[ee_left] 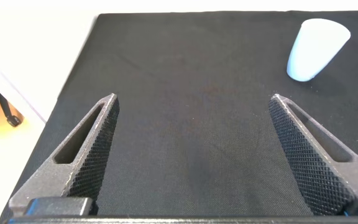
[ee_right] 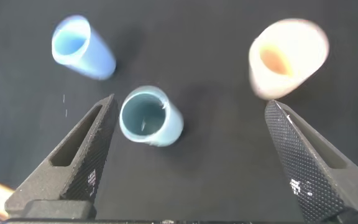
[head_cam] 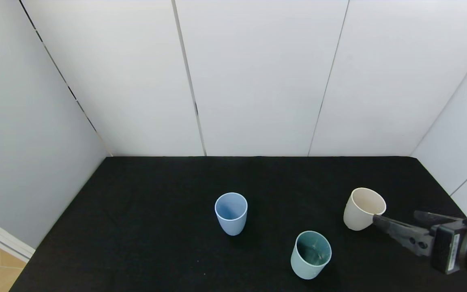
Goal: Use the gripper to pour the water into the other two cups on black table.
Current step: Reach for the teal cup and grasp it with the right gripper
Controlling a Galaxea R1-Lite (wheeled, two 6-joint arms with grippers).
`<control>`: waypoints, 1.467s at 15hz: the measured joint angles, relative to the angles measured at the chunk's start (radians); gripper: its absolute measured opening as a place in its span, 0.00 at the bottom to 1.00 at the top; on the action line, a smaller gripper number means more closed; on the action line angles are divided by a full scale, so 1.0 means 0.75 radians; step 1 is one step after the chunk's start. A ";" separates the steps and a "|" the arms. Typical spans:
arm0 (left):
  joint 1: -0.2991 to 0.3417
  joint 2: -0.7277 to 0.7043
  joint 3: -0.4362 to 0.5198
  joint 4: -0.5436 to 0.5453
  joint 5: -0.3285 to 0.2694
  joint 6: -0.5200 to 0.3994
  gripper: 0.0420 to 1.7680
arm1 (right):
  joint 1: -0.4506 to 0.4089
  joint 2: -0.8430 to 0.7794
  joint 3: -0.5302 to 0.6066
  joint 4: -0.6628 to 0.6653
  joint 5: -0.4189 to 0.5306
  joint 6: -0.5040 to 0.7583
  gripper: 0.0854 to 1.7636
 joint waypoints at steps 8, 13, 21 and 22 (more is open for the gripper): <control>0.000 0.000 0.000 0.000 -0.001 -0.001 0.97 | 0.219 0.278 0.203 -0.280 -0.064 0.062 0.97; -0.001 0.000 0.000 0.000 -0.001 0.000 0.97 | 0.366 0.490 0.264 -0.455 -0.236 0.114 0.97; -0.001 0.000 0.000 0.000 -0.001 -0.001 0.97 | 0.396 0.822 0.261 -0.778 -0.245 0.058 0.97; -0.001 0.000 0.000 0.000 0.000 -0.001 0.97 | 0.389 0.853 0.253 -0.804 -0.243 0.041 0.97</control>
